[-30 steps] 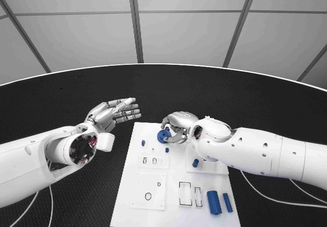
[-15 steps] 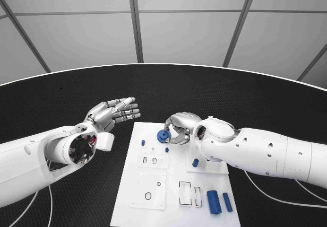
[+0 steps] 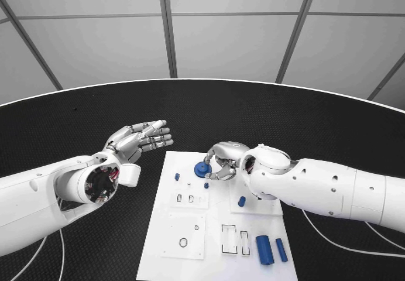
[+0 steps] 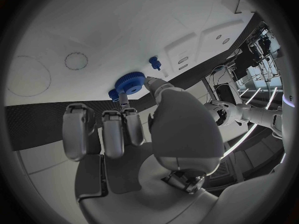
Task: Assemble the parts on the task board
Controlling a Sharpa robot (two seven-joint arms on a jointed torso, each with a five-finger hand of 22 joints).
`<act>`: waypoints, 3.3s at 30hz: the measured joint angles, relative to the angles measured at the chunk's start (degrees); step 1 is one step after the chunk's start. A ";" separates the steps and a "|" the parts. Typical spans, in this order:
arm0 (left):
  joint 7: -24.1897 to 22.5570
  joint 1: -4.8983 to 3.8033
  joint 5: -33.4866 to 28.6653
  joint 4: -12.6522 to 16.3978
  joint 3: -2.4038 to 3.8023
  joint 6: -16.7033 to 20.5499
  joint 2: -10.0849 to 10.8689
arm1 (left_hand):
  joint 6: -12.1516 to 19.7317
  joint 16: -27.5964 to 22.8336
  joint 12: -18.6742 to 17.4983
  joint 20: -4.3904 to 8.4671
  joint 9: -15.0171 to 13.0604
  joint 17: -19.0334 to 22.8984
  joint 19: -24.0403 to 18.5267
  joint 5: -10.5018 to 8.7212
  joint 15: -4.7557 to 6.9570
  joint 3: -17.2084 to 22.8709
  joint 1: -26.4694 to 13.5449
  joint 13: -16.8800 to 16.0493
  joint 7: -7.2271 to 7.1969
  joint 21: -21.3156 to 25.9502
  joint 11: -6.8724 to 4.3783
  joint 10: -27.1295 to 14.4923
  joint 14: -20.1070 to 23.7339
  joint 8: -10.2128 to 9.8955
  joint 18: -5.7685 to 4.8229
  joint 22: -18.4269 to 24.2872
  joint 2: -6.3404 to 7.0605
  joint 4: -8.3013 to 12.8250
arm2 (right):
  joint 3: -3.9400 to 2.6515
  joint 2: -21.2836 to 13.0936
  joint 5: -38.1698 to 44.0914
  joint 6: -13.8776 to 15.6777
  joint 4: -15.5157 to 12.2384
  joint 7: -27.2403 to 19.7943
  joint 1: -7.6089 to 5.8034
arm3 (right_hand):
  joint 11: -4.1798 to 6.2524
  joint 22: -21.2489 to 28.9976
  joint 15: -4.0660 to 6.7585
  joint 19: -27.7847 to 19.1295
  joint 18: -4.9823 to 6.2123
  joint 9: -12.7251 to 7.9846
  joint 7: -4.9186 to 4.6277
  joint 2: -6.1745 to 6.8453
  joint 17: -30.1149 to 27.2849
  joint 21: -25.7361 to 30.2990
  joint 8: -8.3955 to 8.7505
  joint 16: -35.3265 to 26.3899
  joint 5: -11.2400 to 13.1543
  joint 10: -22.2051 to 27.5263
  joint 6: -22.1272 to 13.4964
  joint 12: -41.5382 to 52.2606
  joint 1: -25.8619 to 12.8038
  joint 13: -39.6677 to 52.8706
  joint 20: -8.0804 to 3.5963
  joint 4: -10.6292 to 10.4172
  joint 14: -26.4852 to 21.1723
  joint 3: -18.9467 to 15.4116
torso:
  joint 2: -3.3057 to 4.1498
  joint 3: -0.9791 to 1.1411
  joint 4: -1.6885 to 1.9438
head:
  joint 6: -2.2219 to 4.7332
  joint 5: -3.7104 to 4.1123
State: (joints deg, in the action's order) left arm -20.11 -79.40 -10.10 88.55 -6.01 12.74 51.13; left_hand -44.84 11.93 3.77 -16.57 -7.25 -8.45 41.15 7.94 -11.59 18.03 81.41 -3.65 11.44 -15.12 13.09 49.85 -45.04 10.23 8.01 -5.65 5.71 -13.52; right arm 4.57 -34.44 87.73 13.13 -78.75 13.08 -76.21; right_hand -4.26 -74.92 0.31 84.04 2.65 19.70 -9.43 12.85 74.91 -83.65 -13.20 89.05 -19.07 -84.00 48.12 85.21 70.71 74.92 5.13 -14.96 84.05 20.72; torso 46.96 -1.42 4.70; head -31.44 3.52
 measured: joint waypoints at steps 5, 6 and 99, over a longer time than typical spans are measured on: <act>-0.02 0.00 0.00 -0.08 0.00 -0.05 -0.08 | 0.00 0.00 0.00 0.00 0.00 0.00 0.00 0.00 0.00 0.00 0.00 0.00 0.00 0.00 0.00 0.00 0.00 0.00 0.00 -0.01 0.00 0.00 | 0.08 -0.48 -0.06 1.41 -0.47 0.02 0.00 | 0.00 0.00 0.00 0.00 0.00 0.05 -0.16 -0.23 0.00 0.00 -0.07 0.23 -0.69 0.00 0.58 0.00 -0.23 0.00 0.00 -0.27 0.00 -0.04 | -0.01 0.01 -0.07 | 0.05 -0.08; -0.02 0.00 0.00 -0.09 0.00 -0.06 -0.08 | 0.00 0.00 0.00 0.00 0.00 0.00 0.00 0.00 0.00 0.11 0.00 0.00 0.00 0.00 0.00 0.00 0.00 0.00 0.00 -0.01 0.00 0.11 | 0.09 -0.67 -0.07 1.95 -0.69 -0.04 0.00 | 0.00 0.00 0.00 0.00 0.00 0.05 -0.16 -0.23 0.00 0.00 -0.07 0.23 -1.13 0.00 0.58 0.30 -0.23 0.00 0.00 -0.32 0.00 0.00 | -0.02 0.01 -0.07 | 0.07 -0.08; 0.43 0.45 0.00 -1.49 -0.04 -1.60 -1.28 | 0.00 0.00 0.00 0.00 0.00 0.00 0.00 0.00 0.00 0.80 0.00 0.00 0.00 0.25 0.00 0.00 0.00 0.00 0.00 0.13 0.00 0.47 | 2.30 -23.35 -21.28 19.13 -7.03 -11.96 5.81 | 0.01 0.01 0.21 0.00 0.00 -0.75 0.22 0.97 0.01 0.56 2.21 -0.17 2.99 0.00 2.26 -1.12 5.36 0.00 0.00 5.40 -0.21 2.38 | -0.97 1.58 -1.23 | -0.63 1.77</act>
State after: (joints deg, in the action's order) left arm -19.68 -78.95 -10.10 87.06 -6.05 11.14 49.86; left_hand -44.84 11.93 3.77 -16.57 -7.25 -8.45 41.15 7.94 -11.59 18.83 81.41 -3.65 11.44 -14.87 13.09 49.85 -45.04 10.23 8.02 -5.51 5.71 -13.05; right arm 6.87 -57.80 66.46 32.26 -85.78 1.12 -70.41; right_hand -4.25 -74.90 0.52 84.04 2.65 18.95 -9.21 13.82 74.92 -83.09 -10.99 88.88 -16.07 -84.00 50.37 84.09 76.07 74.91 5.13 -9.57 83.84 23.11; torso 45.98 0.15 3.47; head -32.07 5.29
